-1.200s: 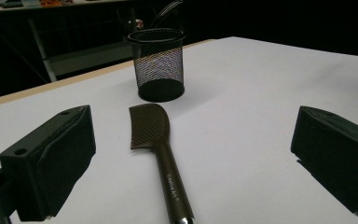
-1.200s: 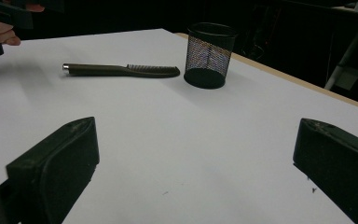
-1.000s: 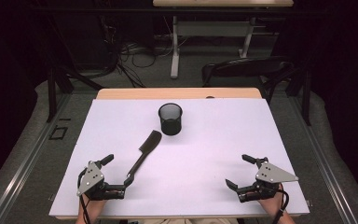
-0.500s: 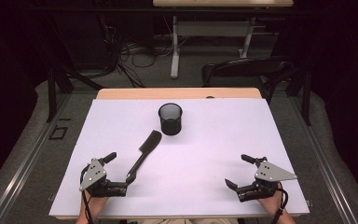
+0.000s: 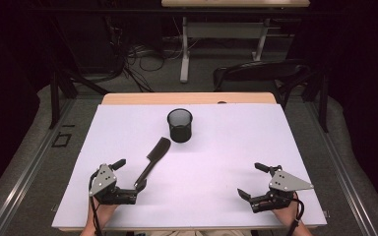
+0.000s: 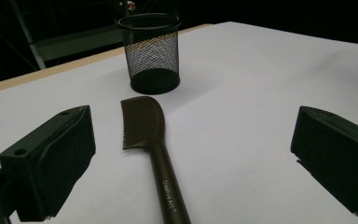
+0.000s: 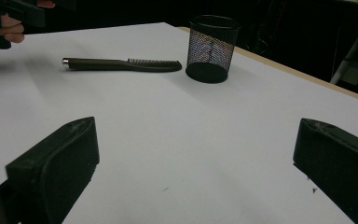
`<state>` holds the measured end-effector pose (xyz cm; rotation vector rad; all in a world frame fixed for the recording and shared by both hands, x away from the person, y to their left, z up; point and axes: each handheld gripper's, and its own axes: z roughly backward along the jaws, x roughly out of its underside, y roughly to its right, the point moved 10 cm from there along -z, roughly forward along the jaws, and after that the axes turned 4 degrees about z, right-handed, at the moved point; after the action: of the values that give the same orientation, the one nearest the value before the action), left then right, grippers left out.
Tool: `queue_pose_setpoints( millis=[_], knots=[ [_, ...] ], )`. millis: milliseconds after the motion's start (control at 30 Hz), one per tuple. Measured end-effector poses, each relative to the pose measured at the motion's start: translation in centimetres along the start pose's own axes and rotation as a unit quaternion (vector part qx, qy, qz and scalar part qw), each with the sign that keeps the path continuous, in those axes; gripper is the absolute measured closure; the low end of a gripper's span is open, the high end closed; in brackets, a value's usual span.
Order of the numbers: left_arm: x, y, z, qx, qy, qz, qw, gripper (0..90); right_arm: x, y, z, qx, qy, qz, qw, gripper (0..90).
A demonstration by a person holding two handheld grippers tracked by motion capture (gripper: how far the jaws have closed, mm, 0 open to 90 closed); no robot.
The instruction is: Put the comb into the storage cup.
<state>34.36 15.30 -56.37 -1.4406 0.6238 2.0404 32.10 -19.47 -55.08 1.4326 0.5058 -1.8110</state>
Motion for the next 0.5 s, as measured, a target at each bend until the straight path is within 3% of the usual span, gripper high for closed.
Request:
queue_pose_setpoints(
  millis=[500],
  knots=[
    [1.0, 0.1, -1.3, 0.001, -0.044, -0.005, 0.999, 4.7, 0.1, 0.0, 0.1, -0.002, -0.003, 0.0, 1.0, 0.0]
  ],
)
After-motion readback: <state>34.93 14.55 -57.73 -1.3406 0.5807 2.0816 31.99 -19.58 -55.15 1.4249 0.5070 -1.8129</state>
